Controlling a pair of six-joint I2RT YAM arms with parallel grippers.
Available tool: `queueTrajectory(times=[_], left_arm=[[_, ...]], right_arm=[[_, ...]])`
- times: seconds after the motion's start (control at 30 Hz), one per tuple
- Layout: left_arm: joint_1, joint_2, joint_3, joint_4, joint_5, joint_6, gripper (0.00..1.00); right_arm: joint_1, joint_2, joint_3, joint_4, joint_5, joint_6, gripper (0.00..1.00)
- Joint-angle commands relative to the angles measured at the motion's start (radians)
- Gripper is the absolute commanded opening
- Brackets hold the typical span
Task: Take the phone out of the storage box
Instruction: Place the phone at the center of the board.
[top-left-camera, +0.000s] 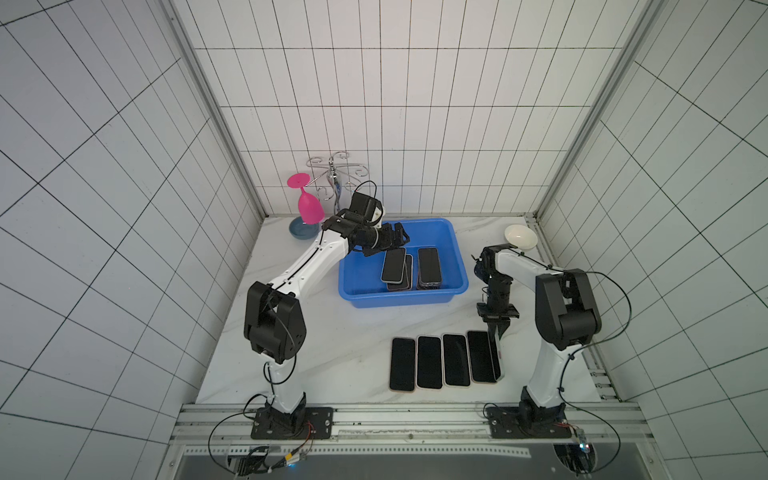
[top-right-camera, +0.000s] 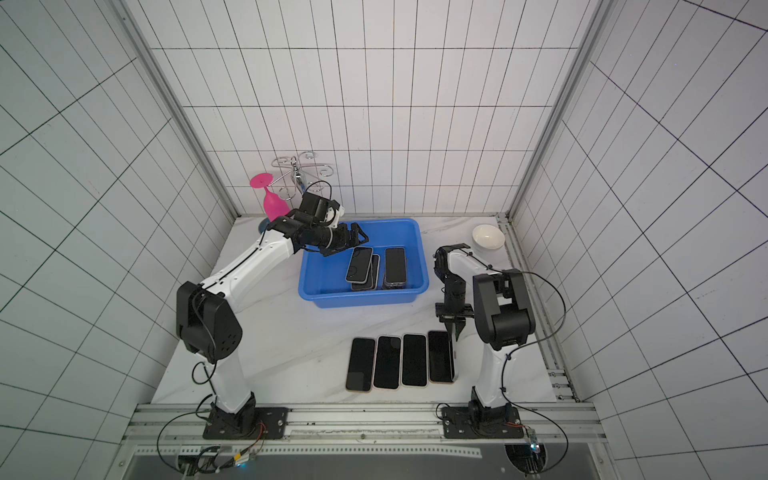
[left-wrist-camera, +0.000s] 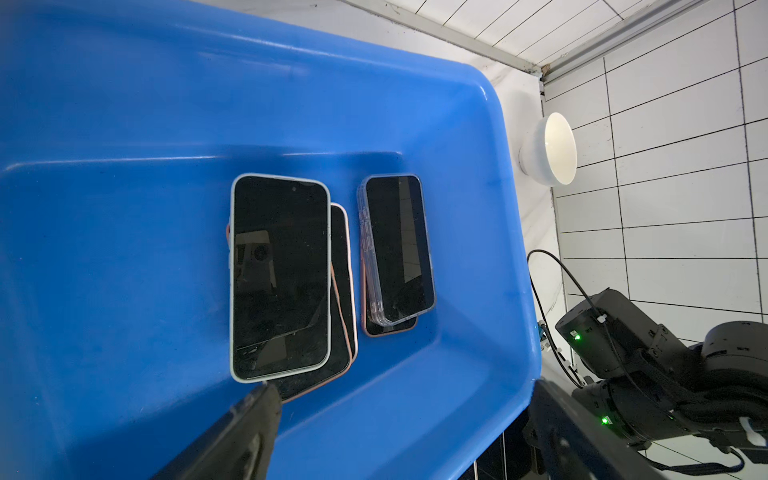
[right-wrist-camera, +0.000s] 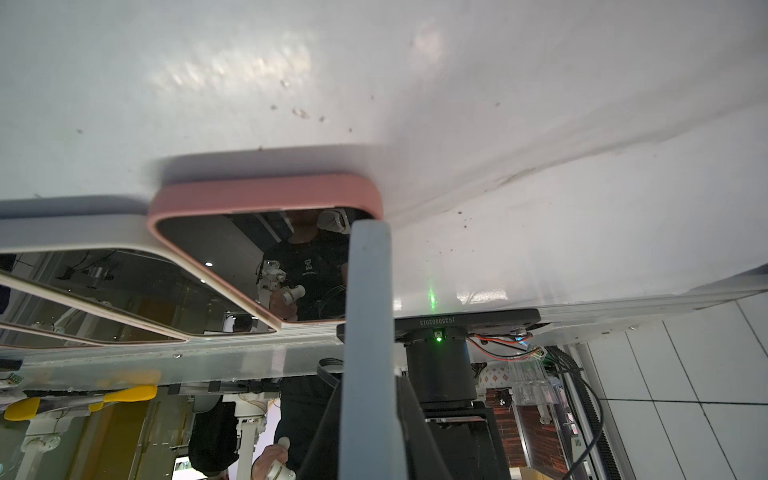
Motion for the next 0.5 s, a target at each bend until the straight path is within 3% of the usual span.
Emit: queueTrajectory(times=[0.0,0.13,0.47], left_arm=[[-0.003,0.003,-0.009,0.027,0.010,-0.004,0.98],[-0.012,0.009,-0.009,0.026,0.004,0.000,0.98],[-0.048,0.043,0.000,0.023,0.039,-0.010,0.98]], right_arm=[[-0.031,0.001,-0.029,0.031,-0.013,0.014,0.19],[-0.079,-0.044,-0.059,0.064,-0.023,0.010,0.05],[-0.154,-0.166,-0.098,0.082,-0.073,0.001,0.00]])
